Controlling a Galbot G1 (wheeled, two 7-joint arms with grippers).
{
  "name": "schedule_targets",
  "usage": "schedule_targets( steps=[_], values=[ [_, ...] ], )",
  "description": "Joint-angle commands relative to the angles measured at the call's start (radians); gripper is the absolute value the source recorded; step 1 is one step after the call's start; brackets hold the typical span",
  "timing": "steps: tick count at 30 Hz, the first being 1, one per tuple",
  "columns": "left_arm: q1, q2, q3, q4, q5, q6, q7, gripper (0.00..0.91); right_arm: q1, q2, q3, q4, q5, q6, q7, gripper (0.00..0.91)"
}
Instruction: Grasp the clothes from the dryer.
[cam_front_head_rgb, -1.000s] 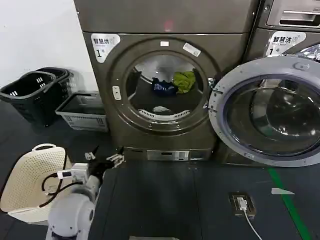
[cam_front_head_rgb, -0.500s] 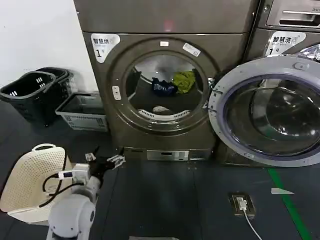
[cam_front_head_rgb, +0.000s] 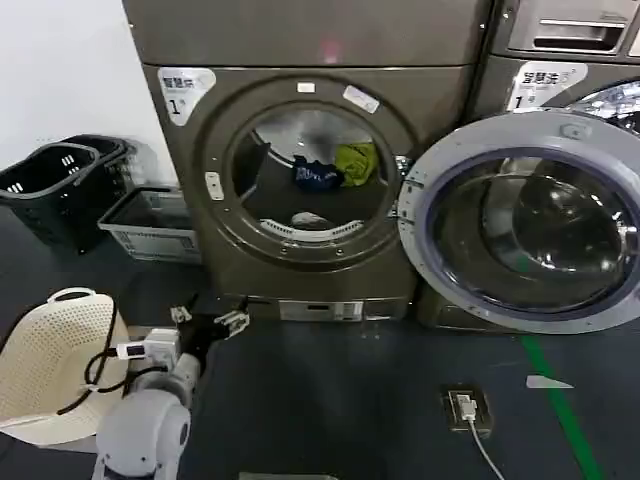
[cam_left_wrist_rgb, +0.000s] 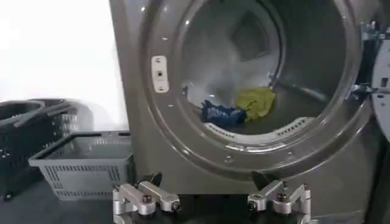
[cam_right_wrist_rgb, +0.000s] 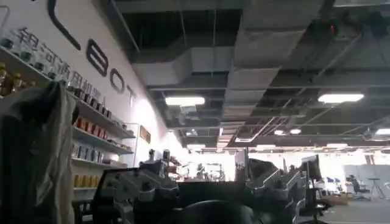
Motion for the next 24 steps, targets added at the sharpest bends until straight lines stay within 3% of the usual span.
schedule_targets(
  steps=[1,15,24],
  values=[
    [0.004,-0.002,-0.001,0.000,-0.001,0.049,0.000,0.907,0.002,0.001,0.000,-0.003,0.001,0.004,0.001,0.907],
    [0.009,-0.004,-0.005,-0.016,0.012,0.049,-0.001,0.907,0.005,0.007,-0.003,-0.018,-0.002,0.025,0.002,0.907],
    [0.010,-0.004,-0.001,-0.031,0.011,0.049,-0.001,0.907,0.004,0.008,0.004,-0.032,0.006,0.040,0.030,0.907]
  ],
)
